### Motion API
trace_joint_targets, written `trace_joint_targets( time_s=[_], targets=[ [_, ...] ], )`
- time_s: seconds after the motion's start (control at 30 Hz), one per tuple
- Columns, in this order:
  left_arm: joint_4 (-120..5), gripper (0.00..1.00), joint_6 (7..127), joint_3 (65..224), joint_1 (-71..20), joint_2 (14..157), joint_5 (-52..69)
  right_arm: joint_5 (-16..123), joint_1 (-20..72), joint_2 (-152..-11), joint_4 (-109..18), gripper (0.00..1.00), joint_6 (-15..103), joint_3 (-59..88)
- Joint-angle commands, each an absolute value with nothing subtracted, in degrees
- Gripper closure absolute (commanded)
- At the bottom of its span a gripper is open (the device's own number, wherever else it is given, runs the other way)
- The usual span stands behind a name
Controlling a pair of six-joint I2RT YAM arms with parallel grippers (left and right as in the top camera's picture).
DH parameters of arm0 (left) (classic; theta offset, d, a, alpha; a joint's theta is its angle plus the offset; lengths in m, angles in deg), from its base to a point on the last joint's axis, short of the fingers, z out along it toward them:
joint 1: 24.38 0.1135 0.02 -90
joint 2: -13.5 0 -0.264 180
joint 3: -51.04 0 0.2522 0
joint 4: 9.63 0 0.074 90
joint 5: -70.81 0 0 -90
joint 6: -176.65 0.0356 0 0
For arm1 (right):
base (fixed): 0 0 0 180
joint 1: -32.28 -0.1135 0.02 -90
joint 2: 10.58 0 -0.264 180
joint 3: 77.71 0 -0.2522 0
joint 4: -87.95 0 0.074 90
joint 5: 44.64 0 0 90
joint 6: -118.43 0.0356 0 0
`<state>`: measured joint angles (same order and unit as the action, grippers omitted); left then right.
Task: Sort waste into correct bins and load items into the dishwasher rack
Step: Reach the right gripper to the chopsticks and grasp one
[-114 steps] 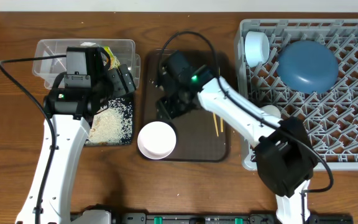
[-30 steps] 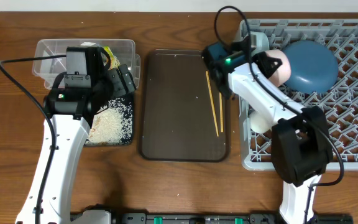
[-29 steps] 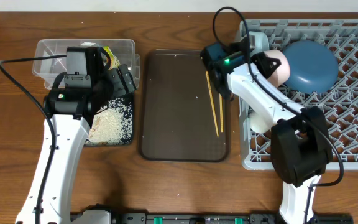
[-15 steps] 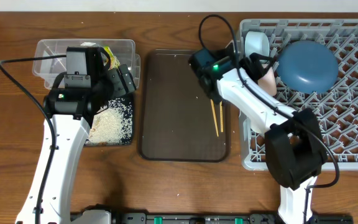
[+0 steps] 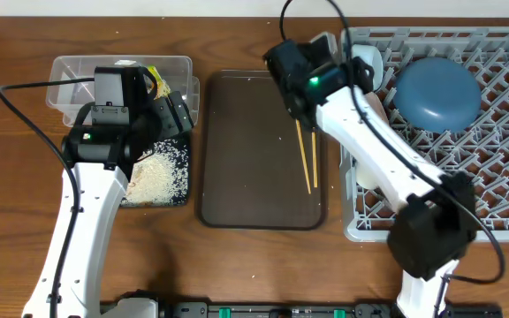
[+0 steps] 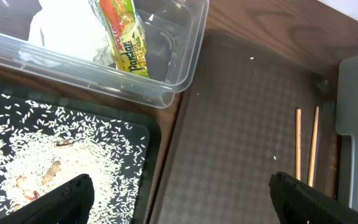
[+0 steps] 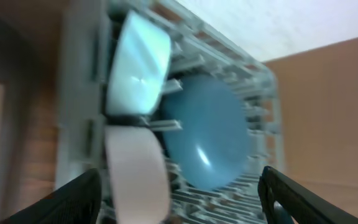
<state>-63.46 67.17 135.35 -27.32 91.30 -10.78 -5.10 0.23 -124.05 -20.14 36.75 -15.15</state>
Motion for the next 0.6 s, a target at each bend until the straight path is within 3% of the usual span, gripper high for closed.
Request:
trace_joint_targets(
  time_s=[0.0,0.1,0.2,0.23,0.57],
  targets=[
    [-63.51,0.07,67.47,135.28,-27.12,91.61,-11.11,14.24,1.65,-120.84,-21.80,0.20,37.14,-16.94],
    [-63.51,0.08,67.47,135.28,-27.12,91.61,-11.11,32.95,2.41,-120.97,-23.05,0.21,37.14,-16.64],
    [-63.51,0.08,67.45,135.26,-27.12,91.61,-11.11,44.62,2.74,-121.71,-24.73,0.30,37.19,-15.43],
    [-63.51,0.07,67.47,135.28,-27.12,91.61,-11.11,45.85,2.74,-122.26,-25.28,0.36,37.43,-15.00],
    [-63.51,0.08,67.47,135.28,-27.12,91.61,-11.11,46.48,2.32,-129.87,-24.03,0.56,41.47,-11.78]
  ],
)
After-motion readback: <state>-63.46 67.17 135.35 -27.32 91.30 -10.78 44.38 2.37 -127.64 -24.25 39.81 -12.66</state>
